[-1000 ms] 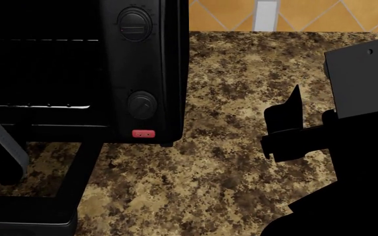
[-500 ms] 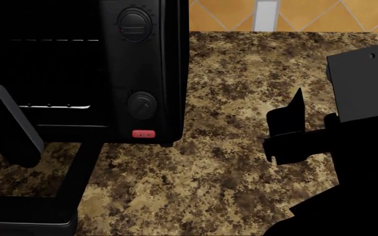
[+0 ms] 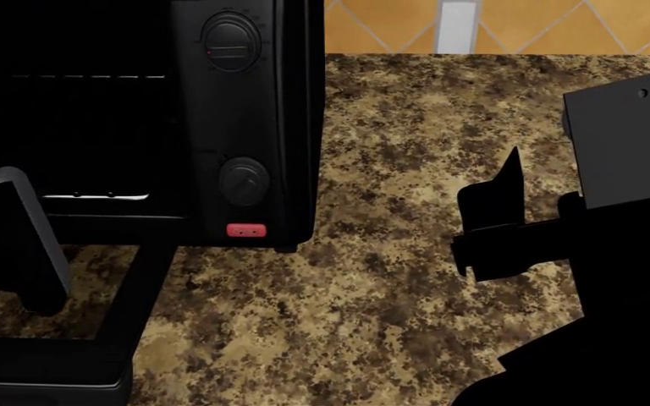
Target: Fully slide the toaster oven rack0 out.
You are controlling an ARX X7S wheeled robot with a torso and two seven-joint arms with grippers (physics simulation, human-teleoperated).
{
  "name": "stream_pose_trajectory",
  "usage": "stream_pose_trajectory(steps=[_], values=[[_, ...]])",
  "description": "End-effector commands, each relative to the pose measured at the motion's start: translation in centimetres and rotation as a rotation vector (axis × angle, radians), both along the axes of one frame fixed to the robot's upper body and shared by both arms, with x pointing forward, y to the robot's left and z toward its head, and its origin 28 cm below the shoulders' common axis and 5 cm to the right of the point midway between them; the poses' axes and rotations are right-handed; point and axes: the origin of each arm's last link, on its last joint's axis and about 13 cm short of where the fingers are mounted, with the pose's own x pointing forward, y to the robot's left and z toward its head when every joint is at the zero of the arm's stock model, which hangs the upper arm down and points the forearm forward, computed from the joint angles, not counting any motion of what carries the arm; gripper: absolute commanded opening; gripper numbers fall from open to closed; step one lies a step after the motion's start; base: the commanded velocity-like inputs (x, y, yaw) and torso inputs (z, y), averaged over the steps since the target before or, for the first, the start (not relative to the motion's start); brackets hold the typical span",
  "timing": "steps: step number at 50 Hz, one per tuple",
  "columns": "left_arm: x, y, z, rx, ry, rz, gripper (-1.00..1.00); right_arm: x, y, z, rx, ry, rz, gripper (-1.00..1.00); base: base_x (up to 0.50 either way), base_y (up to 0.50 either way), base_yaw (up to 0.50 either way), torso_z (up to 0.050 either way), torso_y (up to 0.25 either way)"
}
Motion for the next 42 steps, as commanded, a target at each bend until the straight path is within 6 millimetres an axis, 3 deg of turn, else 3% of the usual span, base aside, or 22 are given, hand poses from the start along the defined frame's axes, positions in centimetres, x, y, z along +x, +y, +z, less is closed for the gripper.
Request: stream_pose_trajectory(steps=[1, 17, 27, 28, 37, 42], values=[[-3.7, 0.2, -5.6, -0.201, 0.163, 0.029, -1.0, -0.2, 0.0, 0.0, 0.005, -0.01, 0.002, 1.0, -0.02, 0.01, 0.02, 0.0, 0.0], [-10.4, 0.2, -4.5, -0.226, 0.183, 0.001, -1.0, -0.8, 0.1, 0.5, 0.007, -0.035, 0.009, 1.0, -0.02, 0.01, 0.02, -0.003, 0.006], [-13.3, -0.1, -4.2, -0.221, 0.171, -0.016, -1.0, -0.8, 0.2, 0.7, 0.006, -0.043, 0.016, 1.0, -0.04, 0.01, 0.04, -0.004, 0.014], [-13.6, -0.1, -4.1, -0.211, 0.177, -0.015, 1.0, -0.8, 0.2, 0.7, 0.005, -0.044, 0.018, 1.0, -0.05, 0.02, 0.06, -0.01, 0.018], [-16.4, 1.0, -2.8, -0.18, 0.238, -0.061, 1.0, -0.9, 0.4, 0.7, 0.005, -0.047, 0.016, 1.0, -0.06, 0.02, 0.07, -0.009, 0.022], [-16.5, 1.0, -2.4, -0.177, 0.365, -0.103, 1.0, -0.9, 0.5, 0.8, 0.003, -0.05, 0.018, 1.0, -0.06, 0.03, 0.08, -0.009, 0.023]])
